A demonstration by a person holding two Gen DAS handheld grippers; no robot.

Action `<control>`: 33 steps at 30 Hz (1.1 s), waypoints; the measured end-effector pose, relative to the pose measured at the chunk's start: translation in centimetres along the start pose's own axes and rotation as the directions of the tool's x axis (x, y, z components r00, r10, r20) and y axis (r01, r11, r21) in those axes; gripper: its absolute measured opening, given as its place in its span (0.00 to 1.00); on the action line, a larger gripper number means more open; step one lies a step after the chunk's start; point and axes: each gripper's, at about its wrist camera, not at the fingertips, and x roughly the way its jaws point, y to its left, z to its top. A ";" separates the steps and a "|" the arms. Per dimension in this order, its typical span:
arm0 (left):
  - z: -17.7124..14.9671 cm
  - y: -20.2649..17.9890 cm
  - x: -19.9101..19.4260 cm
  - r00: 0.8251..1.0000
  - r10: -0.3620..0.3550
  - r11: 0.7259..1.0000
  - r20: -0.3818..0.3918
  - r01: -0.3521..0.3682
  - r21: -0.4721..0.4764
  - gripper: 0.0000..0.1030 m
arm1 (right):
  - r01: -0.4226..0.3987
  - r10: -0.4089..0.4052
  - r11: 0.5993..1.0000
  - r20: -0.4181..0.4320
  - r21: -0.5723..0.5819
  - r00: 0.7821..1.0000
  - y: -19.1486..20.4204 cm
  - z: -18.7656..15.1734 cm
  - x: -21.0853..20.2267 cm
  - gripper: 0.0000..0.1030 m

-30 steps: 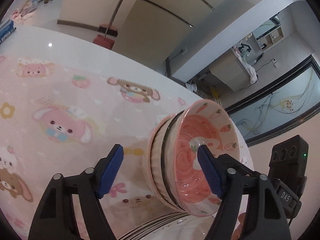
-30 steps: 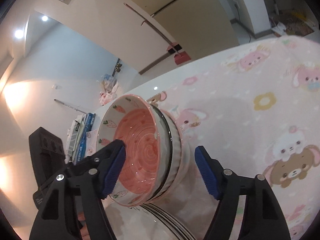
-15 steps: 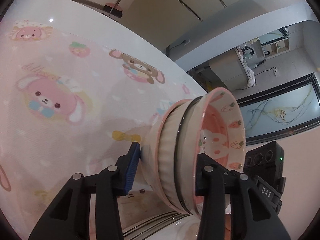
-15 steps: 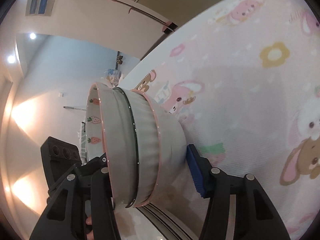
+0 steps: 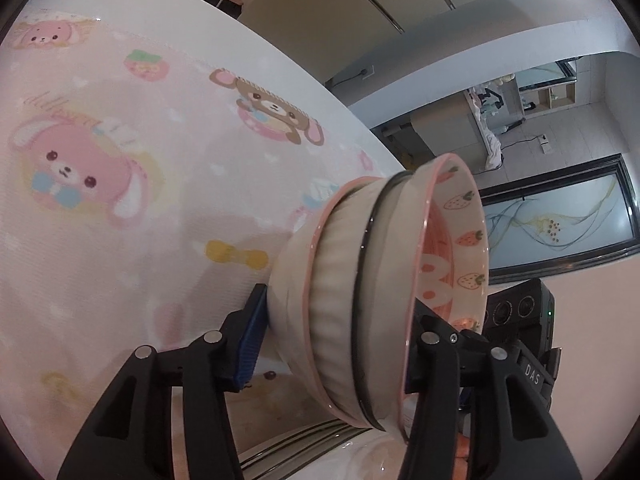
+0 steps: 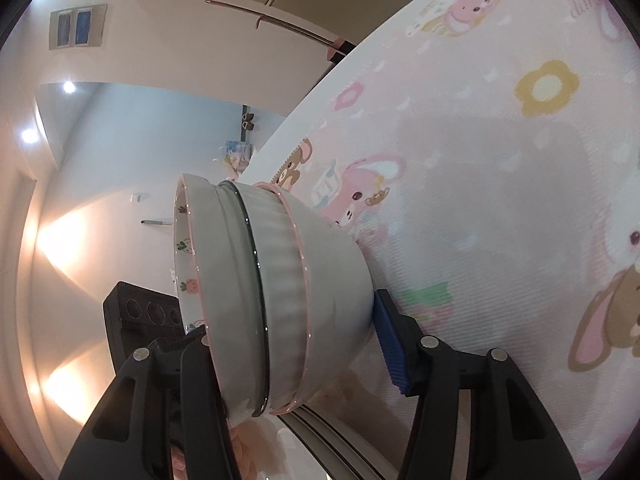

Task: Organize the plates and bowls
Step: 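Lift the bowl stack with the left tool and carry it over the plates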

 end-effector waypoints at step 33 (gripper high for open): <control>-1.2 -6.0 -6.1 0.996 0.022 0.997 0.087 -0.028 0.076 0.49 | -0.054 0.057 0.997 0.054 -0.064 0.997 6.1 -1.7 -5.7 0.55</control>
